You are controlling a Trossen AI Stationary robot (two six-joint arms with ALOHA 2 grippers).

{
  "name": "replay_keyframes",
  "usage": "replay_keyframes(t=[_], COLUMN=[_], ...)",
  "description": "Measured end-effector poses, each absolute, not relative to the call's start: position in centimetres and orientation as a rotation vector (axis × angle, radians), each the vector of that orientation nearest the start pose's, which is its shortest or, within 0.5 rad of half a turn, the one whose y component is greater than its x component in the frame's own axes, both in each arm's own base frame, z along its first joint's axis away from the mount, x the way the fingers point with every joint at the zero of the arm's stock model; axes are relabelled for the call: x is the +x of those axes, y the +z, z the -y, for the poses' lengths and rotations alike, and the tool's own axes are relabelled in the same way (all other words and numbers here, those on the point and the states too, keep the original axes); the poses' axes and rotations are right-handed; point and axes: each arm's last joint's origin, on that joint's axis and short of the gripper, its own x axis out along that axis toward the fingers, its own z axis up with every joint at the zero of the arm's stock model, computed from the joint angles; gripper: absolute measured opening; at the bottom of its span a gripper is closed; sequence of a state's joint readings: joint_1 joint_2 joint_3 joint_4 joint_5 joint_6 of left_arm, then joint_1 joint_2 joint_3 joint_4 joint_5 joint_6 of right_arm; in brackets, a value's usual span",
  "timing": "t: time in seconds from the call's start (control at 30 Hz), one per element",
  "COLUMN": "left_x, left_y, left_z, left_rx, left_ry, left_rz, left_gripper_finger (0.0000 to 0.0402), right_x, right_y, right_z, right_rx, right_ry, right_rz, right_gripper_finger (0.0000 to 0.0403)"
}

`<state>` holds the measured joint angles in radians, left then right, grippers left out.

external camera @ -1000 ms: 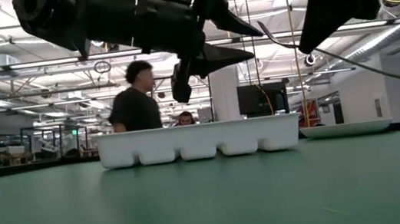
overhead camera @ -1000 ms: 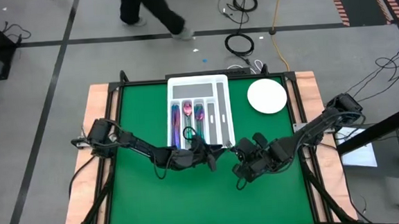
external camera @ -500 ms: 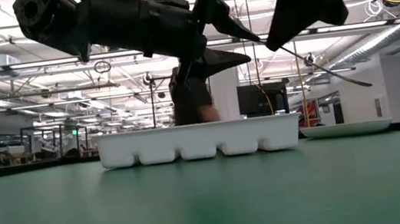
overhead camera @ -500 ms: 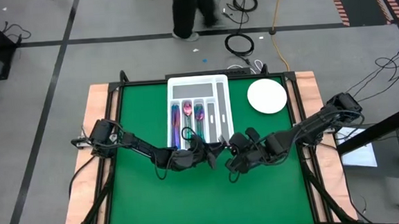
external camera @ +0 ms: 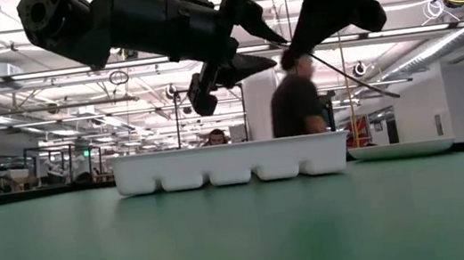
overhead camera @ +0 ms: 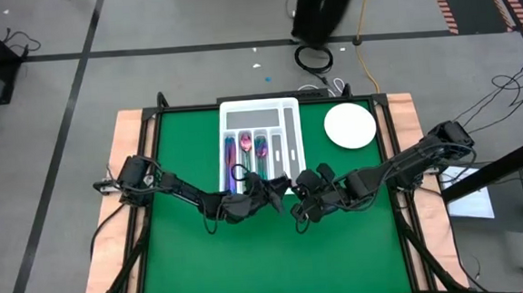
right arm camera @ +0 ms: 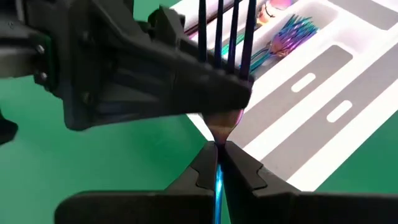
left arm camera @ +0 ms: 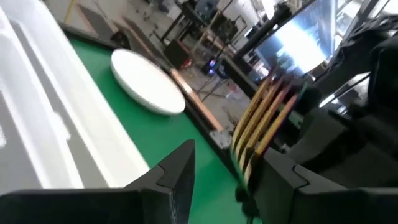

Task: Sort silverware
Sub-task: Put the blue fork into the silverware tray

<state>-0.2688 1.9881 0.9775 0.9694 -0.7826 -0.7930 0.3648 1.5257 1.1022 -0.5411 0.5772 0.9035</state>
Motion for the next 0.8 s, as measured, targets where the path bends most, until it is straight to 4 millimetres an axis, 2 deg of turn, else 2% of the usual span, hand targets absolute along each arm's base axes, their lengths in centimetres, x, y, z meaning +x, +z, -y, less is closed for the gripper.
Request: replay_keyframes(t=[0.17, 0.47, 0.8], left_x=[38.92, 38.93, 38.94], left_y=[17.13, 17.22, 17.28], left_z=[8.51, 8.51, 8.39], left_rx=[-0.727, -0.743, -0.738], left_ry=[0.495, 0.492, 0.499], left_rz=[0.196, 0.207, 0.214], left_gripper_finger=[0.0135, 0.0089, 0.0070], right_x=[29.44, 29.65, 29.90], right_y=[24.60, 24.85, 25.04], right_z=[-9.57, -9.52, -9.40], right_rx=[0.403, 0.362, 0.343], right_ry=[-0.545, -0.562, -0.560], right_rz=[-0.684, -0.636, -0.609], right_gripper_finger=[0.0000, 0.0000, 0.0000])
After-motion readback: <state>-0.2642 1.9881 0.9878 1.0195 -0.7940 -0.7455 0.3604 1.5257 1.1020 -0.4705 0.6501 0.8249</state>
